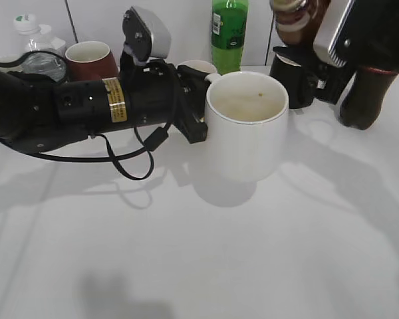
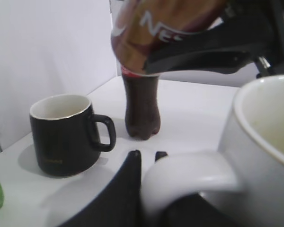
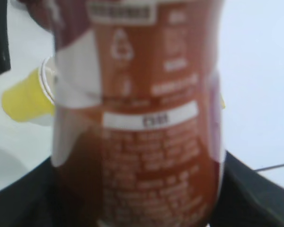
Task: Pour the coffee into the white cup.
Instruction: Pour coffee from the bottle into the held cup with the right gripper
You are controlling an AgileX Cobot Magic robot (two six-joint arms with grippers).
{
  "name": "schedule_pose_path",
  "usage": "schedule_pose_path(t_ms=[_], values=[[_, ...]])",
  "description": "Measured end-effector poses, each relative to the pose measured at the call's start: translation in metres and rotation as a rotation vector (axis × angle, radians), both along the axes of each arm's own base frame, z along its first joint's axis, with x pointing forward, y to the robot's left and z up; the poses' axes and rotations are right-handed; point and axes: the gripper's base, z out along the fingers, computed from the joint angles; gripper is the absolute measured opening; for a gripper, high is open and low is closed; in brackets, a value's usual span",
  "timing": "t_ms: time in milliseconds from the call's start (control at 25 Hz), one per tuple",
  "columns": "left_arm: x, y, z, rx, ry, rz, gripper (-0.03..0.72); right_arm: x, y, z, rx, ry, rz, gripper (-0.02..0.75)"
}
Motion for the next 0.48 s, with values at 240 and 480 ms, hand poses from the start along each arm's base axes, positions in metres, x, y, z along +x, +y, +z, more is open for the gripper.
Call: schedule_pose_path(t_ms=[240, 480], values=[[-0.0005, -0.0006, -0.0003, 0.001, 0.005, -0.001, 0.051, -0.0001, 0.0000, -0.0001, -0.110, -0.106, 0.026, 0.536], [-0.0019, -0.0010, -0.0014, 0.017, 0.000, -0.018, 0.051, -0.0001, 0.0001, -0.0001, -0.222, -0.215, 0.052, 0.536]])
